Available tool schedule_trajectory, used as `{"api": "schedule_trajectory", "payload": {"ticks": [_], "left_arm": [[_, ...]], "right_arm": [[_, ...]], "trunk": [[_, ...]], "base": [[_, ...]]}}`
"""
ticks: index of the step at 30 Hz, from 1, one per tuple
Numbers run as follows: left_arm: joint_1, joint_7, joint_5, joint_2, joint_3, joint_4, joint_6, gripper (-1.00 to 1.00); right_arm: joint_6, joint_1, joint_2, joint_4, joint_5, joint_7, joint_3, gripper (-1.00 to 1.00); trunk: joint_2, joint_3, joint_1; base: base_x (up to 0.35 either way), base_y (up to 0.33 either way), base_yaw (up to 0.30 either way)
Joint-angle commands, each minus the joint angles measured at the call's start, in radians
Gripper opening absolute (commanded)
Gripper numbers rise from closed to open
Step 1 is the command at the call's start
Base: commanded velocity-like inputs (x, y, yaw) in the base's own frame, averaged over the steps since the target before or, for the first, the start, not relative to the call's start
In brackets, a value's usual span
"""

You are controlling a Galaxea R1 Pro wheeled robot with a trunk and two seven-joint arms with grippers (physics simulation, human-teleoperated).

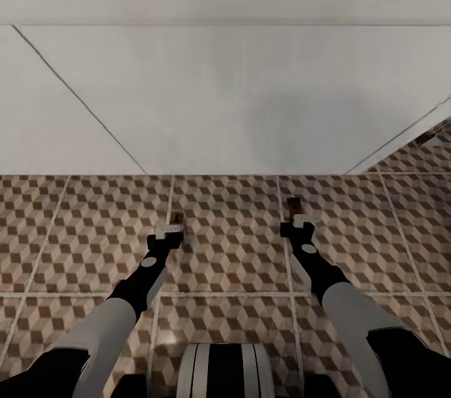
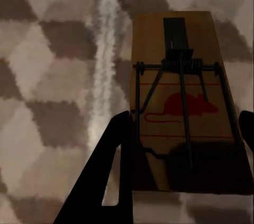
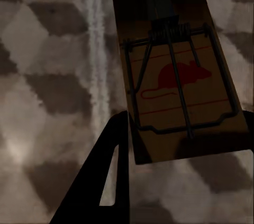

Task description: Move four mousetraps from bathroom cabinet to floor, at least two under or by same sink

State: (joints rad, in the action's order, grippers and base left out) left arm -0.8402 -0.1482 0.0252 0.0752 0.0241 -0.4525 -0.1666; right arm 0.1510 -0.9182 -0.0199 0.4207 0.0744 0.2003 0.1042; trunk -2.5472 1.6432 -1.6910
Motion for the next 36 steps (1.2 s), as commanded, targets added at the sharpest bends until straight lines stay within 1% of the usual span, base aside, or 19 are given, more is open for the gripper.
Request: {"api": "schedule_trajectory", "payload": {"ticks": [1, 9, 36], "left_arm": [[0.0, -0.007, 0.004, 0.0, 0.002, 0.001, -0.003, -1.0], [0.0, -0.006, 0.006, 0.0, 0.003, 0.0, -0.005, -1.0], [0.0, -0.003, 0.005, -0.001, 0.002, 0.006, 0.0, -1.0]], "right_arm": [[0.004, -0.001, 0.001, -0.003, 0.009, 0.007, 0.008, -1.0], [0.004, -0.001, 0.001, -0.015, 0.008, 0.007, 0.009, -1.0], [0.002, -0.001, 0.003, -0.017, 0.008, 0.007, 0.009, -1.0]], "trunk": [[0.0, 0.0, 0.0], [0.0, 0.0, 0.0], [0.0, 0.0, 0.0]], "base": [[0.284, 0.0, 0.0], [0.094, 0.0, 0.0], [0.002, 0.0, 0.0]]}}
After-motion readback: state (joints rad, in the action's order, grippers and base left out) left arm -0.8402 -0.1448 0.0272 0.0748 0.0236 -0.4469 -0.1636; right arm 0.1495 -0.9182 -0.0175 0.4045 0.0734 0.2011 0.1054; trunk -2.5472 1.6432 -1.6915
